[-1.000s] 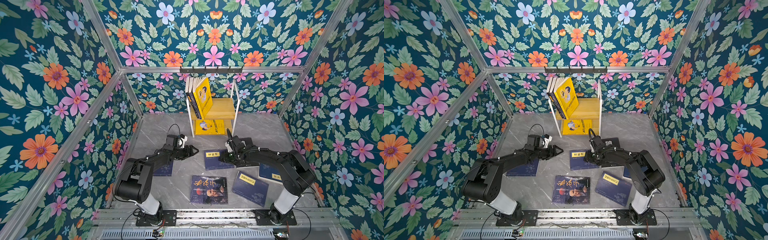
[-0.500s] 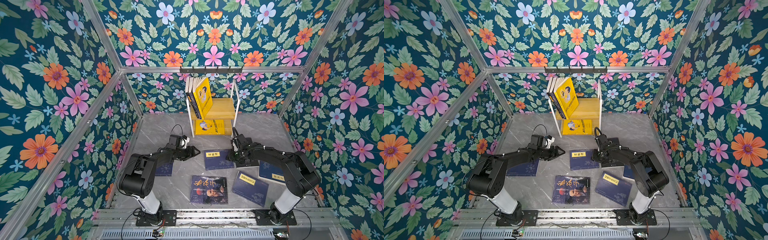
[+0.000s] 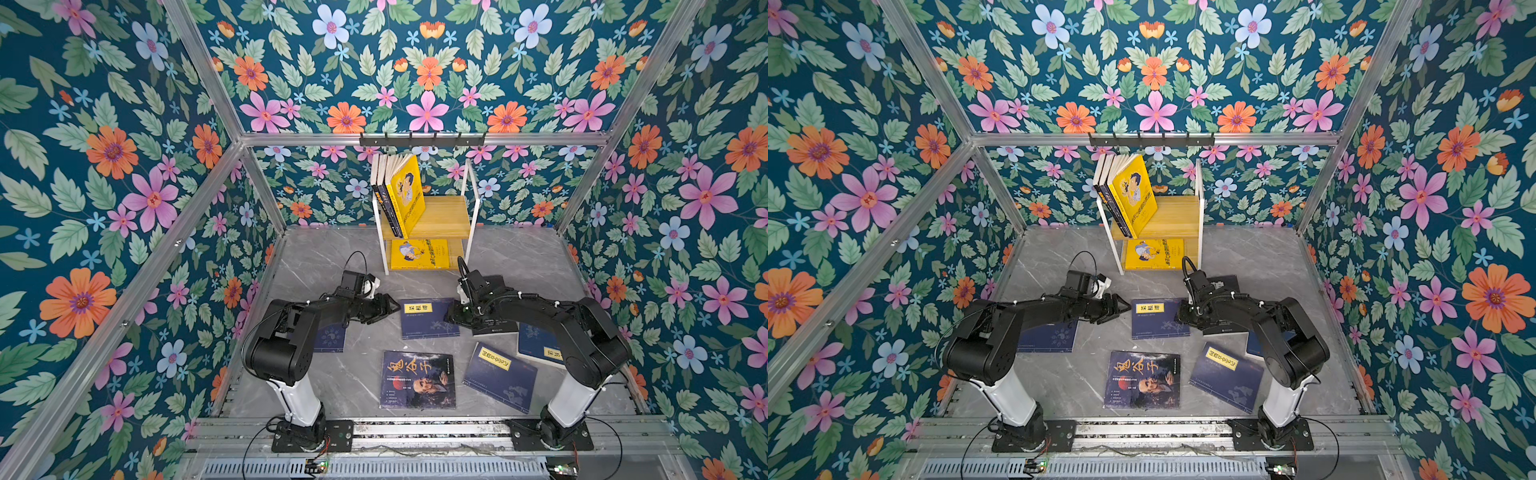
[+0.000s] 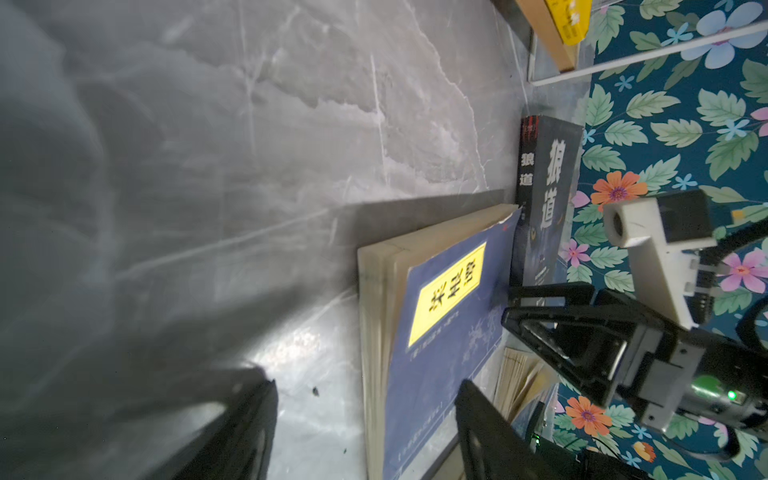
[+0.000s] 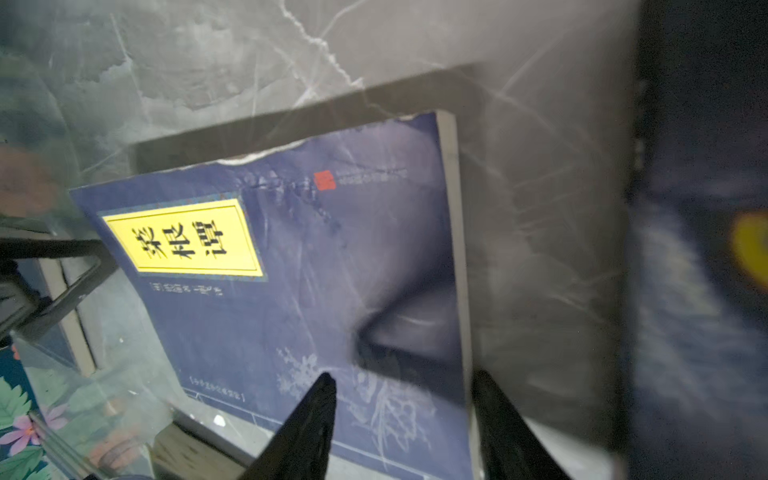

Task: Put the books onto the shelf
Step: 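Grip the blue book's edge with right gripper and lift it while left steadies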

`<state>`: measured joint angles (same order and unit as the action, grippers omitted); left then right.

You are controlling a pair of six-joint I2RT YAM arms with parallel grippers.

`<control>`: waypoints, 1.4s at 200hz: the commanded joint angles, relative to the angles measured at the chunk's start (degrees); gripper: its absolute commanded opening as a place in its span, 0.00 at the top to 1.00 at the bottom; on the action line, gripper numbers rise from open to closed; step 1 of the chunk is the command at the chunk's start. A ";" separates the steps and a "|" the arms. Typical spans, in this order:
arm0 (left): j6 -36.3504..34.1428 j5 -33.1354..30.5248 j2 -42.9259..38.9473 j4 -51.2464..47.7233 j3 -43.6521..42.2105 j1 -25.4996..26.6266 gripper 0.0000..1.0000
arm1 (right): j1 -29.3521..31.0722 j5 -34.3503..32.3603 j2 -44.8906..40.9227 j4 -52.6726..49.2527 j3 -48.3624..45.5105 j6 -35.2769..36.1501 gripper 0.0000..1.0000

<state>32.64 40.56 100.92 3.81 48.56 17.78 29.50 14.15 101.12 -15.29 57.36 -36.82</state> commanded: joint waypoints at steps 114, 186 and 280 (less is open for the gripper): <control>-4.70 1.10 -2.44 -6.09 3.48 0.46 0.61 | 3.20 0.04 4.52 -2.20 4.03 -3.06 0.47; -3.42 0.67 -2.85 -9.22 5.46 0.42 0.90 | 3.20 -0.11 4.95 -4.97 6.79 -1.58 0.47; -2.40 1.71 -3.09 -9.96 5.76 0.43 1.00 | 9.88 -14.24 -15.72 3.48 -5.04 22.86 0.32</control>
<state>29.93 42.11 97.73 -5.30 53.87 18.26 36.10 5.45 88.88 -18.68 56.18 -26.13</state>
